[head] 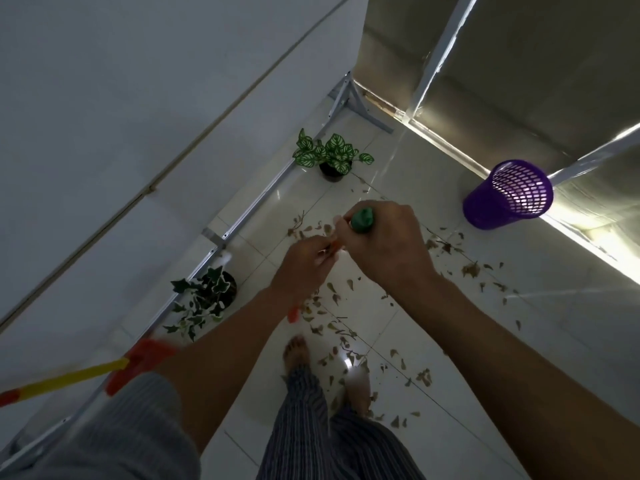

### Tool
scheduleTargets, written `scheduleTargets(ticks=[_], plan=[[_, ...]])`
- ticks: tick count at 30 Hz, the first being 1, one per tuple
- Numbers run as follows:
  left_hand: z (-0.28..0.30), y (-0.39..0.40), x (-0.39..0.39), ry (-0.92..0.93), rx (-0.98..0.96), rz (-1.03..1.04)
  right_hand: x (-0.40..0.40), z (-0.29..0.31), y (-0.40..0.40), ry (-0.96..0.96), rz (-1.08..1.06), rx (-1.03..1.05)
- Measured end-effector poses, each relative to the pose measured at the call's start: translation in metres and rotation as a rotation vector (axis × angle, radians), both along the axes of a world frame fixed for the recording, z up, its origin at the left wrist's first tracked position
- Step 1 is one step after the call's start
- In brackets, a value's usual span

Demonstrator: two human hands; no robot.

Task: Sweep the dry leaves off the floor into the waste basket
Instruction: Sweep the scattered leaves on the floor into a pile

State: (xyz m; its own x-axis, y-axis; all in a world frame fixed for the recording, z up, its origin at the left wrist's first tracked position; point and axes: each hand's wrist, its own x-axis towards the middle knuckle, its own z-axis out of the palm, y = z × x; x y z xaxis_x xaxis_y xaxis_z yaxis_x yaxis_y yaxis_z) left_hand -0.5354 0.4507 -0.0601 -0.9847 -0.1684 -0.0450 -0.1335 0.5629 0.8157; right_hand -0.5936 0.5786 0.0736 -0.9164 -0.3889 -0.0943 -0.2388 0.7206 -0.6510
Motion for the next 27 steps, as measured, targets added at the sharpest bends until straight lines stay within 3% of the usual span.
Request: scheduleTargets(ticks=[7,10,14,18,27], plan=[[0.051,-0.025,-0.050,0.227,-0.118,-0.089,-0.045,0.052,-0.008,0.232,-0.137,-0.172],[0.052,-0.035,-0.064,0.254,-0.130,-0.083,-0.052,0.053,-0.008,0.196,-0.181,-0.210],[0.025,-0.047,-0.073,0.195,-0.162,-0.096,-0.049,0.027,-0.008,-0.012,-0.146,-0.204],[-0.011,-0.055,-0.075,0.088,-0.143,-0.186,-0.038,-0.012,-0.008,-0.149,-0.082,-0.070],[-0.010,-0.026,-0.072,-0.034,0.019,-0.235,-0.034,-0.008,-0.007,-0.068,-0.128,0.060]])
